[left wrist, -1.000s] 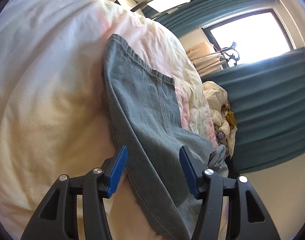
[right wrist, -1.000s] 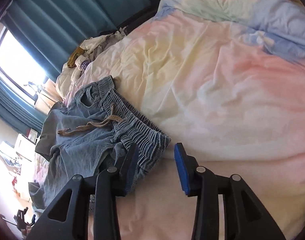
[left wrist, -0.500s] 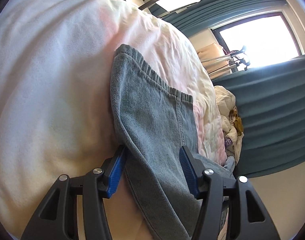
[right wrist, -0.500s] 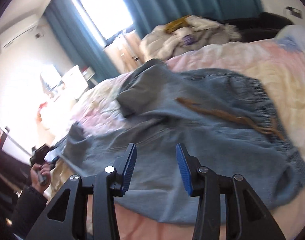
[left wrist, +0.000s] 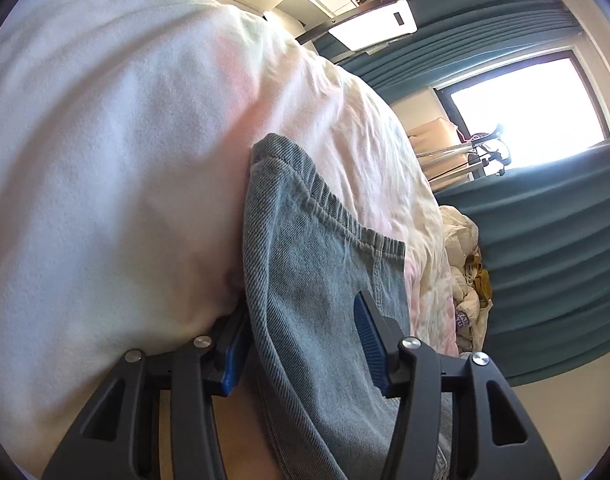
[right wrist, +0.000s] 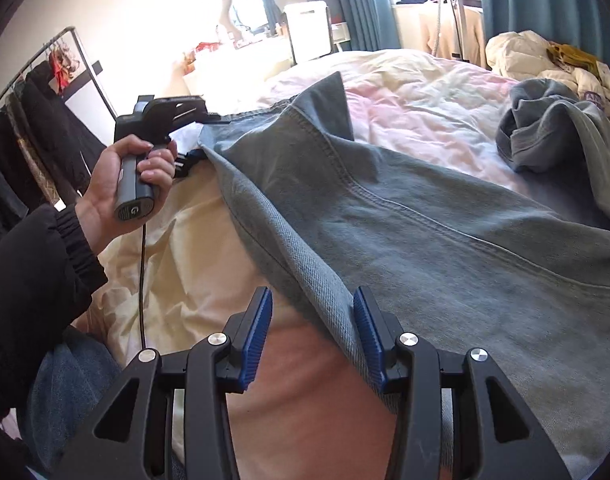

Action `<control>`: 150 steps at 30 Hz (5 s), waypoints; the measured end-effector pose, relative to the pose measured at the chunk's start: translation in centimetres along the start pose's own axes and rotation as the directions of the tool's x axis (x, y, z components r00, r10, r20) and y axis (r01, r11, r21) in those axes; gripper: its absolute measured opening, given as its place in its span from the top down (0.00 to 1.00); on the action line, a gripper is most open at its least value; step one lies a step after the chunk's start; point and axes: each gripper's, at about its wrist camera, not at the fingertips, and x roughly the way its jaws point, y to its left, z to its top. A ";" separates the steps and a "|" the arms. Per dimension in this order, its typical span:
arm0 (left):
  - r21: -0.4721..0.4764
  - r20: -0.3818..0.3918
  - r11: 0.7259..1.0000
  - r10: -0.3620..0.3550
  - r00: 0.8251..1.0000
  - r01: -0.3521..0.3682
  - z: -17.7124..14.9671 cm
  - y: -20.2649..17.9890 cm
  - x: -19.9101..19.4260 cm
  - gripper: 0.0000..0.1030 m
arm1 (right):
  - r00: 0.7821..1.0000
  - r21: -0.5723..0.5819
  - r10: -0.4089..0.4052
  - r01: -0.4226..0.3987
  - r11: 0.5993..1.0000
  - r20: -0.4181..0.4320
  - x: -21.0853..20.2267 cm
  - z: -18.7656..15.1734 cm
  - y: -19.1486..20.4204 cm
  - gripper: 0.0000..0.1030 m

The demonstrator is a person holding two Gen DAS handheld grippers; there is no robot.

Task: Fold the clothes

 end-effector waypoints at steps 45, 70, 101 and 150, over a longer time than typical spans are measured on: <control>-0.039 0.150 0.972 0.236 0.960 -0.233 -2.3 3.5 -11.1 0.54 | 0.980 0.094 0.128 -0.114 0.989 -0.155 1.2 -2.3 0.1 0.86; 0.525 -0.240 0.850 0.087 0.967 0.053 -18.3 -20.0 6.4 0.38 | 0.976 0.463 -0.185 0.112 0.879 0.114 -9.7 -0.3 -13.4 0.86; 0.756 -0.231 0.621 -0.046 0.972 0.209 -26.2 -37.5 14.9 0.95 | 0.941 0.598 -0.198 -0.005 0.801 0.273 -8.8 -0.6 -22.0 0.86; 0.022 -0.704 0.865 -0.342 0.623 0.501 -30.9 -31.7 20.9 0.34 | 0.912 0.832 -0.391 0.120 0.541 0.123 -12.9 -5.0 -28.8 0.86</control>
